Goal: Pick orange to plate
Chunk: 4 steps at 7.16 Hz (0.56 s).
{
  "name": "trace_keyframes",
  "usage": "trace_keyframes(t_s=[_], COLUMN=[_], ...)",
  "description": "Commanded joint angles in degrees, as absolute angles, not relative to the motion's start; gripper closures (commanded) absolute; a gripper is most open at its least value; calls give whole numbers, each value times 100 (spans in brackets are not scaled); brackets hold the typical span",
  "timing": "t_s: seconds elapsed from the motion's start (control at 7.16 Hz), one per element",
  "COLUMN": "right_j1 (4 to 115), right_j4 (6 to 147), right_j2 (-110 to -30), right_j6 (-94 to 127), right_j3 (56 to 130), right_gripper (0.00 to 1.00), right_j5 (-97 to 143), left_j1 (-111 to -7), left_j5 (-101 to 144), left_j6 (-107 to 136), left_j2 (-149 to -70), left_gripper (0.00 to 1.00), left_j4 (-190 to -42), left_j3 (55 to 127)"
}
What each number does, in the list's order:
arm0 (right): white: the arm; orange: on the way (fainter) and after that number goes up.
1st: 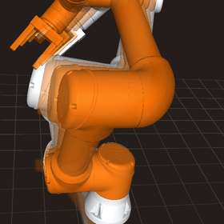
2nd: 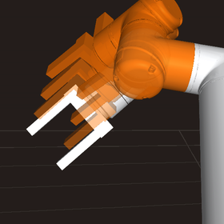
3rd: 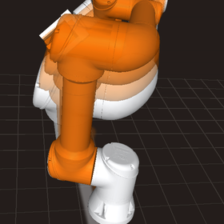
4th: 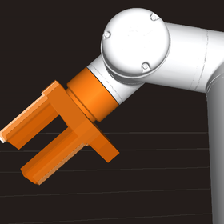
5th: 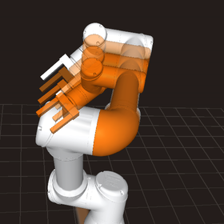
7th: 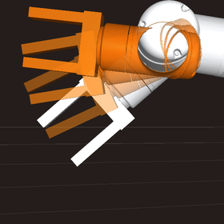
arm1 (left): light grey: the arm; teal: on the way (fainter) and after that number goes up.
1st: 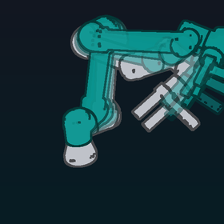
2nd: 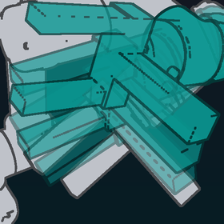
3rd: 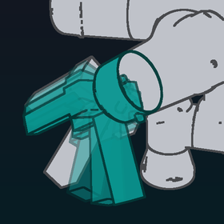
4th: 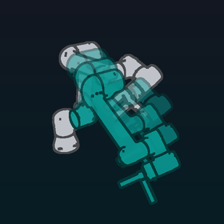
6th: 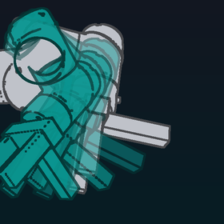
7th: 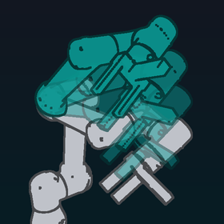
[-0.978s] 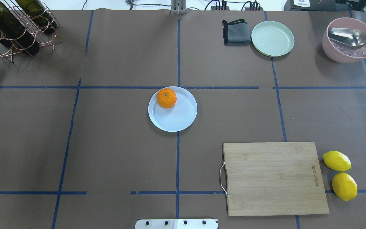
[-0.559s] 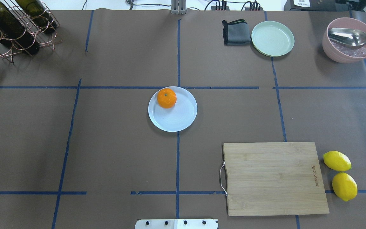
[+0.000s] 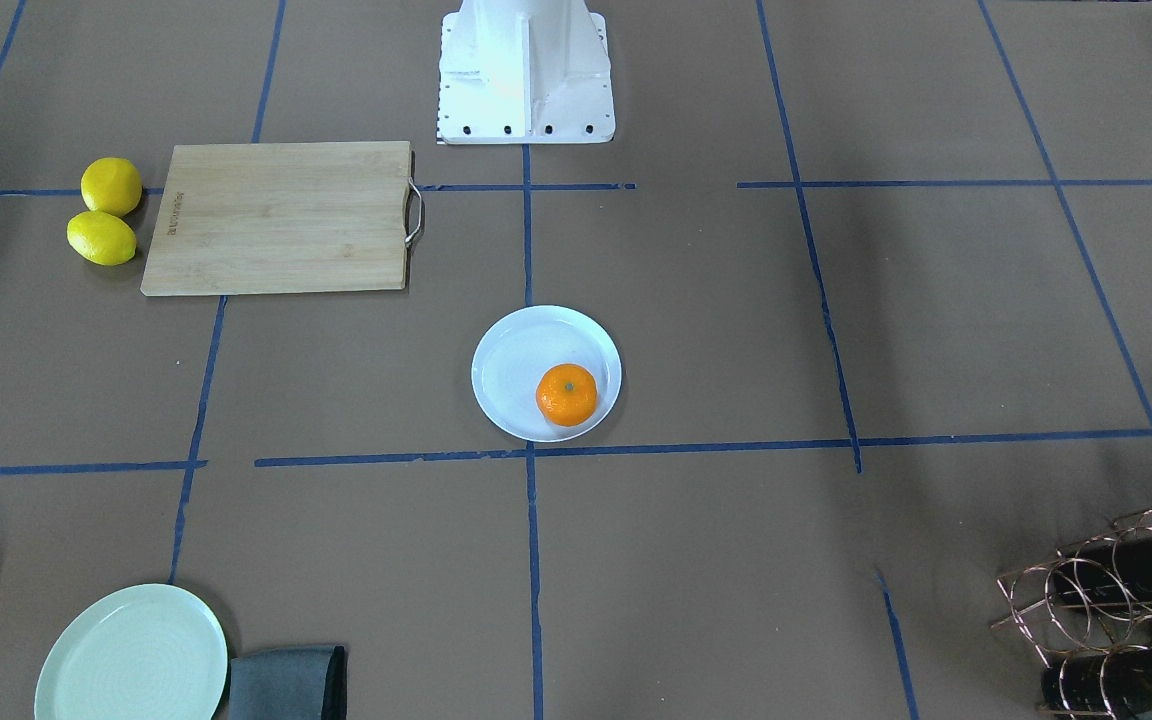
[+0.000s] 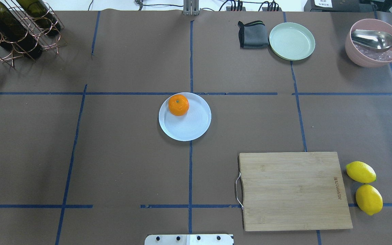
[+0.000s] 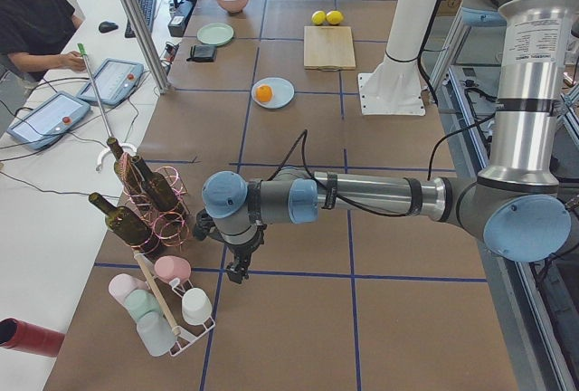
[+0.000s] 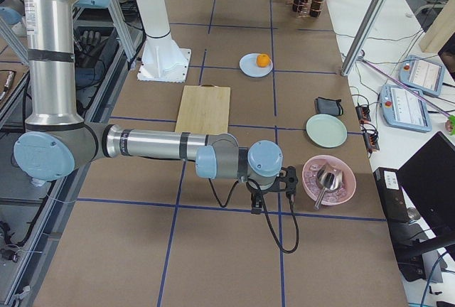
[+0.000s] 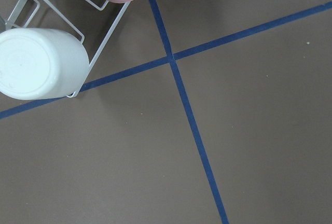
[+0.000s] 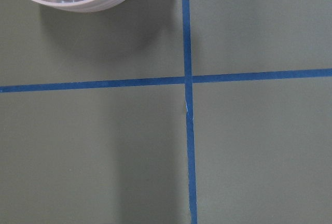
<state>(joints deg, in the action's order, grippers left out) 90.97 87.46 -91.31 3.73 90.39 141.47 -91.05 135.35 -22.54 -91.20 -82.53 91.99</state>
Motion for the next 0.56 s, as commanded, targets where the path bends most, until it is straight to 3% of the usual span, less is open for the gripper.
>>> trace_keyframes(t_s=[0.0, 0.42], right_j1=[9097, 9097], right_j4=[8745, 8745], right_j2=[-9123, -9097], right_j6=[395, 361], right_j3=[9044, 9035], right_gripper=[0, 0], right_j5=[14159, 14159], left_j1=[-9097, -9097], left_j5=[13535, 13544], left_j6=[-2250, -2215], left_j2=[-9141, -9167], left_gripper=[0, 0], left_j4=[-8253, -8253], left_j3=[9193, 9185])
